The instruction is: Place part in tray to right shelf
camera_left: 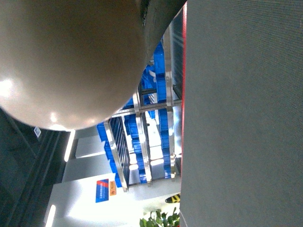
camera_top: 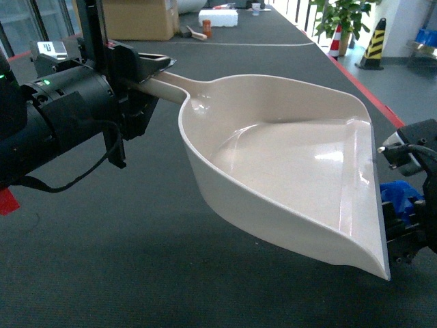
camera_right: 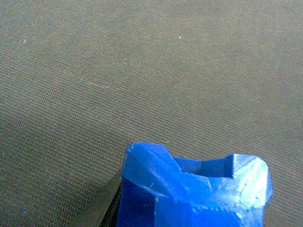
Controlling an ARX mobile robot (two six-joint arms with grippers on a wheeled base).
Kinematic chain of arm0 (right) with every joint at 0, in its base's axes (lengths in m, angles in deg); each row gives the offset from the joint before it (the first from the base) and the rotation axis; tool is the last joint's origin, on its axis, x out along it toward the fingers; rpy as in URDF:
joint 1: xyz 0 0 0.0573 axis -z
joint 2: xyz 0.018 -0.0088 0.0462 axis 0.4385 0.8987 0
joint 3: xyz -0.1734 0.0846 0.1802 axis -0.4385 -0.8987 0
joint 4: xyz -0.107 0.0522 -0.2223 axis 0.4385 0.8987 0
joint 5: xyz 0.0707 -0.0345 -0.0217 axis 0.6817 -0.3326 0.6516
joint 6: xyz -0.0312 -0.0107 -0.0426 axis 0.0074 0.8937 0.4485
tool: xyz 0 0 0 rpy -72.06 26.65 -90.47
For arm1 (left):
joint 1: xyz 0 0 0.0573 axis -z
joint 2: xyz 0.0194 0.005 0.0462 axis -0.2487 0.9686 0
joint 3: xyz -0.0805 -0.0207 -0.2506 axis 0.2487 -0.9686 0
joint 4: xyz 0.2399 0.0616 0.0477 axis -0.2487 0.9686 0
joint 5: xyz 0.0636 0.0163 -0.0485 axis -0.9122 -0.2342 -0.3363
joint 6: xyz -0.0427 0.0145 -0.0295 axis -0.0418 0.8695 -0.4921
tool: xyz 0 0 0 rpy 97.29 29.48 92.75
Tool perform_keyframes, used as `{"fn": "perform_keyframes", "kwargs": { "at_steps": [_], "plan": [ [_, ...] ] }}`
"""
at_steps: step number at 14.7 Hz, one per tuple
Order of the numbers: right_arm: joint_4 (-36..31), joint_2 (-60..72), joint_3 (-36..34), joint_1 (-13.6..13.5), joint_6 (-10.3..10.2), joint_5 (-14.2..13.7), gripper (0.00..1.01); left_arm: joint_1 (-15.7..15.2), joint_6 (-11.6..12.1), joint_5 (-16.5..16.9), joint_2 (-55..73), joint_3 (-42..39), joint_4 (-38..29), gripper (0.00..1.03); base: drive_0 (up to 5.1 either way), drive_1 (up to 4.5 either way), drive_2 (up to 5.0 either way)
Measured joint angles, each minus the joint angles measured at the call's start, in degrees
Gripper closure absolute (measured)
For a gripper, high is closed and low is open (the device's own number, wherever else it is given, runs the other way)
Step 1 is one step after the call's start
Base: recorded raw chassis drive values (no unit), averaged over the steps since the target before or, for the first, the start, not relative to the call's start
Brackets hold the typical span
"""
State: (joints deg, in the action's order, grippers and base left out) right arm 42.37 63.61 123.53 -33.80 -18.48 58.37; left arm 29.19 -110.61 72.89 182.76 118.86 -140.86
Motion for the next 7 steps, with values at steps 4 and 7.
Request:
{"fn": "perform_keyframes", "kwargs": {
  "at_steps": [4, 7],
  "plan": [
    [14.43, -34.97, -3.48, 3.08, -5.25, 4.11, 0.54, 0.11, -0.02, 0.24, 0.0, -0.02, 0.0, 0.88, 0.0, 0.0, 0.0],
    [13.18, -34.6, 3.17, -8.79, -13.75, 3.45, 0.54, -0.11, -0.02, -0.04, 0.0, -0.02, -0.02, 0.88, 0.0, 0.0, 0.0]
  ]
}}
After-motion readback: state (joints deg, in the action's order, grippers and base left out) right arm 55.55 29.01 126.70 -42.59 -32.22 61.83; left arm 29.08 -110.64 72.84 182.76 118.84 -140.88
